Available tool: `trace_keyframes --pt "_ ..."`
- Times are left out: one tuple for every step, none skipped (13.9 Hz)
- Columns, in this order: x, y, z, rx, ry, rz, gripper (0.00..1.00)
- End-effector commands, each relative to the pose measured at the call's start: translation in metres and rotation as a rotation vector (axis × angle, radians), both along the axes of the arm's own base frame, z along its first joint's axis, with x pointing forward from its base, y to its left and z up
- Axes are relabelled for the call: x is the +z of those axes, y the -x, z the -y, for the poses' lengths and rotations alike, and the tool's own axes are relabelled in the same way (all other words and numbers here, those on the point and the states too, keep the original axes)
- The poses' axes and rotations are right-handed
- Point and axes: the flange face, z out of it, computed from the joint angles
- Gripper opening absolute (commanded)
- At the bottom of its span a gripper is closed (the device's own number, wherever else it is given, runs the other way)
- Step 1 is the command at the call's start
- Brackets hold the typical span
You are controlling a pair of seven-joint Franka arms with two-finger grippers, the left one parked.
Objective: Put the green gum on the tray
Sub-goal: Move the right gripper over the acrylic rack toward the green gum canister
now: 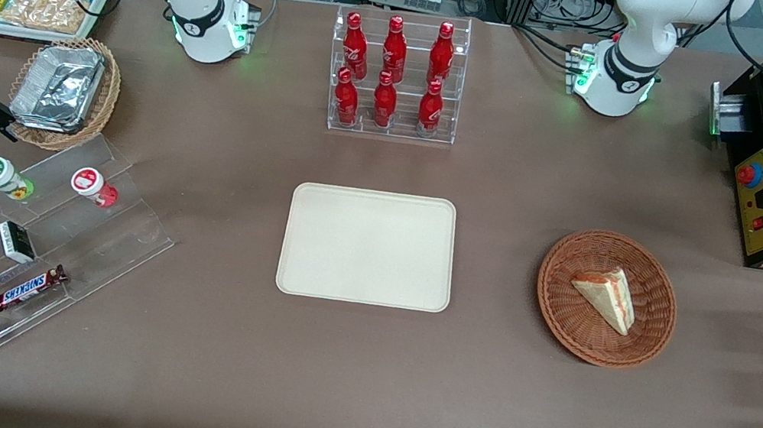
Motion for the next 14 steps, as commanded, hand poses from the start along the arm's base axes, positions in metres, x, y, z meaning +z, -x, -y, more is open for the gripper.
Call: trace_keyframes --pt "-0.015 0.003 0.019 0.033 0.019 0.023 1.00" --pt "-0.019 0.001 0.021 0.042 0.021 0.023 1.00" --pt "-0.022 -0.001 0.023 0.046 0.023 0.027 1.00" --pt "-0.029 0.000 0.030 0.038 0.023 0.022 1.00" --pt "-0.033 -0.001 0.033 0.031 0.019 0.021 1.00" --pt "-0.037 -0.002 0.034 0.030 0.019 0.017 1.00" --pt "-0.040 -0.003 0.035 0.032 0.020 0.017 1.00" --pt "-0.045 -0.003 0.039 0.028 0.018 0.013 1.00" --pt "-0.048 -0.004 0.039 0.028 0.014 0.009 1.00" --pt "-0.053 -0.003 0.043 0.020 0.013 0.005 1.00" --pt "-0.058 -0.003 0.046 0.016 0.012 -0.003 1.00" --pt "-0.060 -0.003 0.047 0.014 0.011 -0.006 1.00" --pt "-0.064 -0.004 0.047 0.015 0.011 -0.009 1.00" --pt "-0.069 -0.004 0.048 0.012 0.008 -0.016 1.00"
